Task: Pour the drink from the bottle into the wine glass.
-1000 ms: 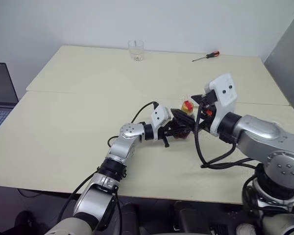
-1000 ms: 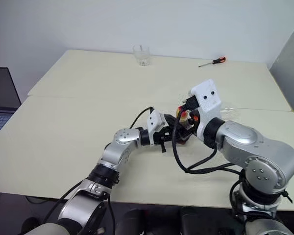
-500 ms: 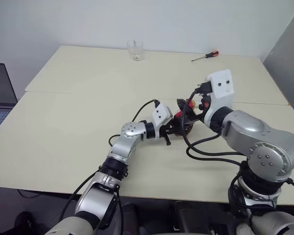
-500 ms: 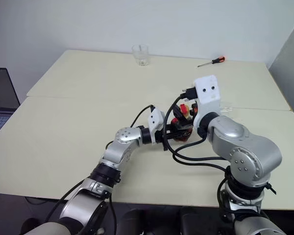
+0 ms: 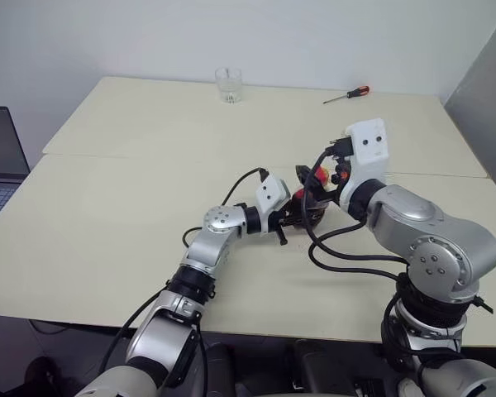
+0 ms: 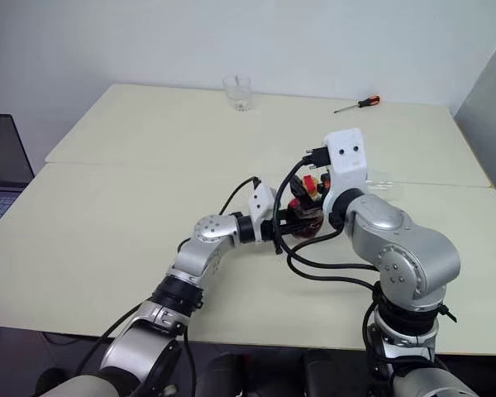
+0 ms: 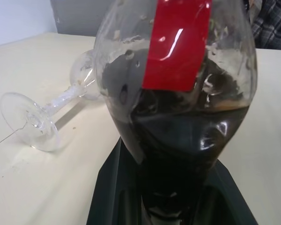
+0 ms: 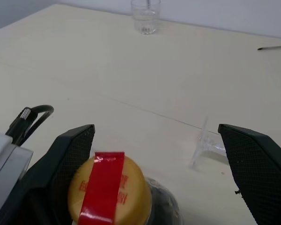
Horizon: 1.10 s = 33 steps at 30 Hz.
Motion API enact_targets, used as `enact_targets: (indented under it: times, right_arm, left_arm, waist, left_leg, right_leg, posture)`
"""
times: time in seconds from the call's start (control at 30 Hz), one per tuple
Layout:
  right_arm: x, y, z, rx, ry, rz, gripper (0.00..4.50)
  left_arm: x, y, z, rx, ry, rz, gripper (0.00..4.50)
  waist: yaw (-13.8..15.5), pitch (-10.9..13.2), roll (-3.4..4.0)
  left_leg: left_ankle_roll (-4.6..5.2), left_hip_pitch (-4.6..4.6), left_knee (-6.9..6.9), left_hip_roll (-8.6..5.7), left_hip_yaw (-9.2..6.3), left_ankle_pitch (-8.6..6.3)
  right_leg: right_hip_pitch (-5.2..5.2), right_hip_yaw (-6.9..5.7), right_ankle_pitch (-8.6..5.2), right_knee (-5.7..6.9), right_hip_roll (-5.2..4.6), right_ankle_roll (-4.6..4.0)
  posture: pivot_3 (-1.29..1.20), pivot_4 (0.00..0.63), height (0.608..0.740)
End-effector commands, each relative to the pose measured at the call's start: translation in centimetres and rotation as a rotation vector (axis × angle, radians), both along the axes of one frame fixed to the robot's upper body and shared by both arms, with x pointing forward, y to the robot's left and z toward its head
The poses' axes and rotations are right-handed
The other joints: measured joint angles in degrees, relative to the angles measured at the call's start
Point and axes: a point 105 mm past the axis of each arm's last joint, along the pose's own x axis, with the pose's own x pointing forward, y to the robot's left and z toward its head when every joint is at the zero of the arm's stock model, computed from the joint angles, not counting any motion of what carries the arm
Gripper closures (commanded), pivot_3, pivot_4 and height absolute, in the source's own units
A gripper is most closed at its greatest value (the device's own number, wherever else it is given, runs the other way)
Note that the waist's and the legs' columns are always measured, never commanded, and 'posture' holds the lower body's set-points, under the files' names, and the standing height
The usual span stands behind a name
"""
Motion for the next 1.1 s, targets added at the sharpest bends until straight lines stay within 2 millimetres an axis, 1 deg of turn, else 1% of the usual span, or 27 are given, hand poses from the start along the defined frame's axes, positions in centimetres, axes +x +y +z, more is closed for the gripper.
enact_targets:
  times: [0.03,0.17,0.3,0.5,0.63,0.7,0.8,0.9,1.0,1.1]
  right_arm:
    - [-0.5,-1.3,1.0,0.007,-0.061,-0.019,0.0]
    - [-1.6,-1.1,1.1,0.005,-0.083,0.059,0.0]
    - [-2.4,-1.8,1.2,0.019,-0.092,0.08,0.0]
    - [-3.8,-3.0,0.8,0.022,-0.086,0.1,0.0]
    - [-4.8,-2.6,0.3,0.008,-0.055,0.17,0.0]
    - [-5.0,-1.5,0.5,0.021,-0.054,0.228,0.0]
    - [-4.1,-0.1,1.1,0.068,-0.068,0.226,0.0]
    - [-3.4,1.2,1.2,0.112,-0.063,0.21,0.0]
    - [-2.4,1.6,0.9,0.118,-0.05,0.161,0.0]
    - [-1.8,1.7,1.2,0.129,-0.062,0.139,0.0]
  left_arm:
    - [0.6,0.3,2.3,-0.044,-0.076,0.011,3.87]
    - [0.8,0.5,2.4,-0.038,-0.08,0.015,3.87]
    - [0.9,0.8,2.4,-0.027,-0.085,0.011,3.87]
    - [1.2,1.0,2.4,-0.021,-0.087,0.011,3.87]
    - [1.2,0.9,2.4,-0.019,-0.087,0.007,3.87]
    - [1.2,0.7,2.4,-0.02,-0.085,0.006,3.87]
    - [1.3,0.7,2.5,-0.022,-0.085,0.006,3.87]
    - [1.3,0.6,2.6,-0.026,-0.087,0.01,3.87]
    - [1.2,0.7,2.5,-0.029,-0.083,0.014,3.87]
    - [1.1,0.6,2.4,-0.032,-0.078,0.014,3.87]
  waist:
    - [0.0,0.0,0.0]
    - [0.0,0.0,0.0]
    - [0.0,0.0,0.0]
    - [0.02,0.0,0.0]
    - [-0.03,0.0,0.0]
    - [-0.05,0.0,0.0]
    - [-0.2,0.0,0.0]
    - [-0.09,0.0,0.0]
    - [-0.06,0.0,0.0]
    - [-0.05,0.0,0.0]
  left_leg:
    - [0.0,0.0,0.0,0.0,0.0,0.0]
    - [0.0,0.0,0.01,-0.01,-0.01,0.0]
    - [0.0,0.0,-0.01,-0.01,-0.02,0.0]
    - [0.0,0.01,0.0,-0.01,-0.01,0.0]
    - [0.0,0.01,-0.01,-0.01,-0.02,0.0]
    - [0.0,0.01,-0.02,-0.01,-0.03,0.0]
    - [0.0,0.03,-0.01,-0.01,-0.06,0.0]
    - [0.0,0.03,-0.02,0.0,-0.07,0.0]
    - [0.0,0.01,-0.03,0.0,-0.06,0.0]
    - [0.0,0.0,-0.02,-0.03,0.0,0.0]
  right_leg:
    - [0.0,0.01,0.0,0.0,0.0,0.0]
    - [0.0,0.0,0.0,0.0,0.0,0.0]
    - [0.0,-0.01,0.0,0.0,0.01,0.0]
    - [0.01,0.0,0.0,0.0,0.0,0.0]
    - [0.01,0.01,0.0,-0.01,0.0,0.0]
    - [0.01,-0.01,0.0,0.0,0.01,0.01]
    - [0.0,0.03,0.0,0.01,0.06,0.0]
    - [0.01,-0.01,0.0,0.0,0.1,0.01]
    - [0.0,0.0,0.0,-0.03,0.08,0.0]
    - [0.0,0.01,0.0,-0.03,-0.01,0.0]
  posture:
    - [0.0,0.15,0.74]
    - [0.0,0.15,0.74]
    - [0.0,0.15,0.74]
    - [0.0,0.15,0.74]
    - [0.0,0.15,0.74]
    - [0.0,0.15,0.74]
    - [0.0,0.15,0.74]
    - [0.0,0.15,0.74]
    - [0.0,0.15,0.74]
    - [0.0,0.15,0.74]
